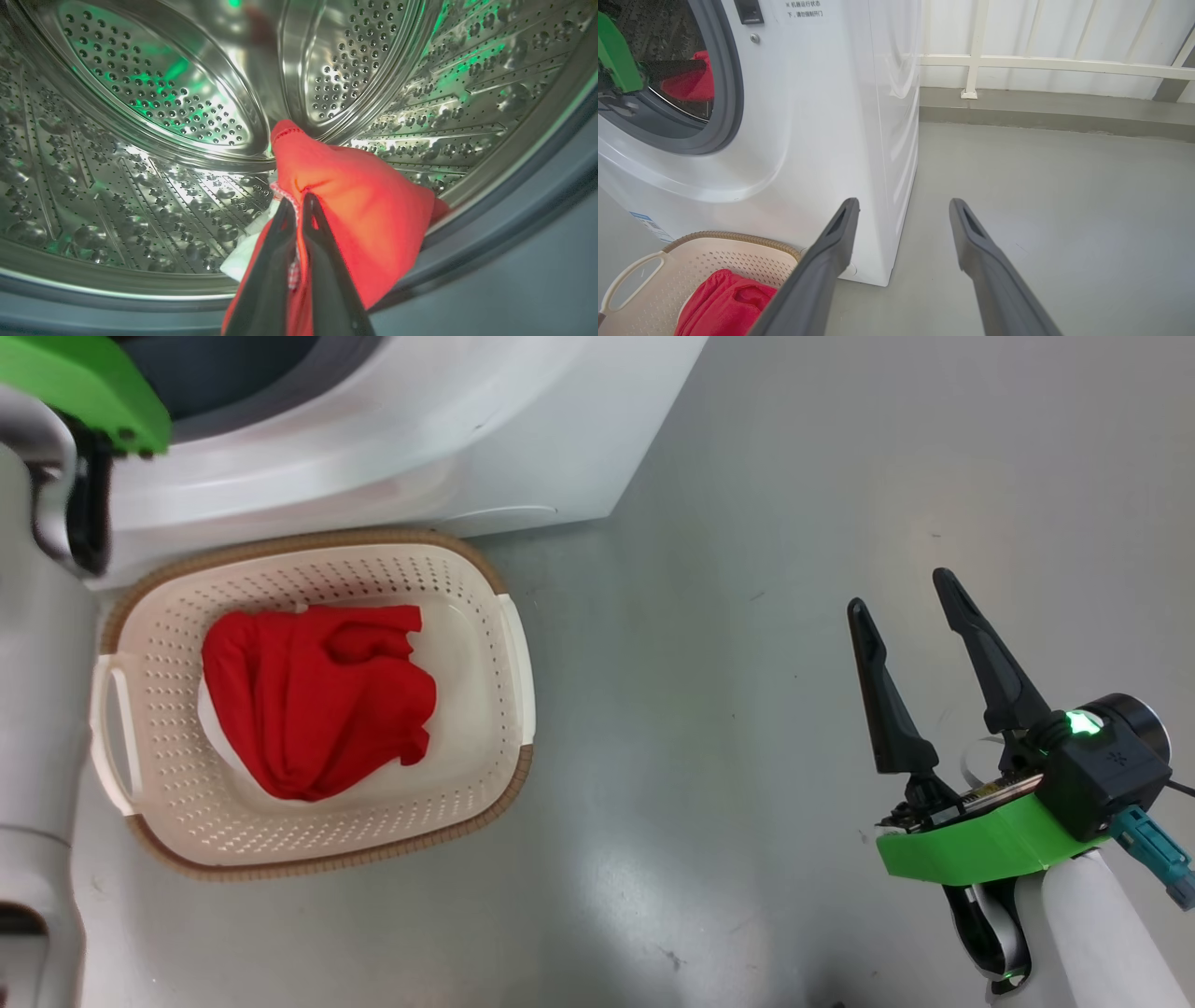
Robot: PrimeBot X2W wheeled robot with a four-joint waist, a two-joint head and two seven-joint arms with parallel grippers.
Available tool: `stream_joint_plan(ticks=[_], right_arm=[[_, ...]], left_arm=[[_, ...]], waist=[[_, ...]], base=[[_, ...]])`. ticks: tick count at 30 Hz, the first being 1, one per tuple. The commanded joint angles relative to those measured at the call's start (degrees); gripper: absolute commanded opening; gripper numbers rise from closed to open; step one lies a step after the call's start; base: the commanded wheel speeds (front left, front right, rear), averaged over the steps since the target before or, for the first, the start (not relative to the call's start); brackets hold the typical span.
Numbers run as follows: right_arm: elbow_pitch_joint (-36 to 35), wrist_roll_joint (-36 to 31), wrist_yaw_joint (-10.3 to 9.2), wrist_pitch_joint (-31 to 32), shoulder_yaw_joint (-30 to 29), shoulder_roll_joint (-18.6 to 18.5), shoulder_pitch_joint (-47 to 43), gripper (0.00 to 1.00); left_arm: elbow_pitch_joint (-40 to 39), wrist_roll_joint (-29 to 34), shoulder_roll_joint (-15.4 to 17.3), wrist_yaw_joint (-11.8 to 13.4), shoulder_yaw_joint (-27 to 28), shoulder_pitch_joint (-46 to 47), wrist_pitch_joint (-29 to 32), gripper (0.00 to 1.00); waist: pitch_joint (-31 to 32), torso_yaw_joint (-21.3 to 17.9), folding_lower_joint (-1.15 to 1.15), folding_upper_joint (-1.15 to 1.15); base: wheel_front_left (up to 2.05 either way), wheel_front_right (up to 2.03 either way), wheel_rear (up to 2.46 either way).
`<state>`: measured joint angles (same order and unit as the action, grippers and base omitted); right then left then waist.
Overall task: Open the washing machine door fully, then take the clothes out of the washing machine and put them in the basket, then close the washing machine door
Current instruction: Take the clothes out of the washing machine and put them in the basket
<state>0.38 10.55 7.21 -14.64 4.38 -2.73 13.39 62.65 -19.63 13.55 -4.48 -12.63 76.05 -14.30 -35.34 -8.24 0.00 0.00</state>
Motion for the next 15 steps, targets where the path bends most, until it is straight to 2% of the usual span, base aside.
stream_joint_plan(ticks=[1,15], right_arm=[[-0.9,0.5,0.28,-0.4,1.2,-0.1,-0.3,1.0],[1.0,0.5,0.28,-0.4,1.9,-0.1,-1.3,1.0]], left_arm=[[-3.1,0.2,2.8,0.7,1.0,-2.7,-0.6,0.0],[-28.7,1.8,3.5,4.4,5.7,-24.3,-0.7,0.0]], waist=[[1.0,0.6,0.0,0.0],[8.2,1.6,0.0,0.0]], base=[[0.0,0.0,0.0],[0.0,0.0,0.0]])
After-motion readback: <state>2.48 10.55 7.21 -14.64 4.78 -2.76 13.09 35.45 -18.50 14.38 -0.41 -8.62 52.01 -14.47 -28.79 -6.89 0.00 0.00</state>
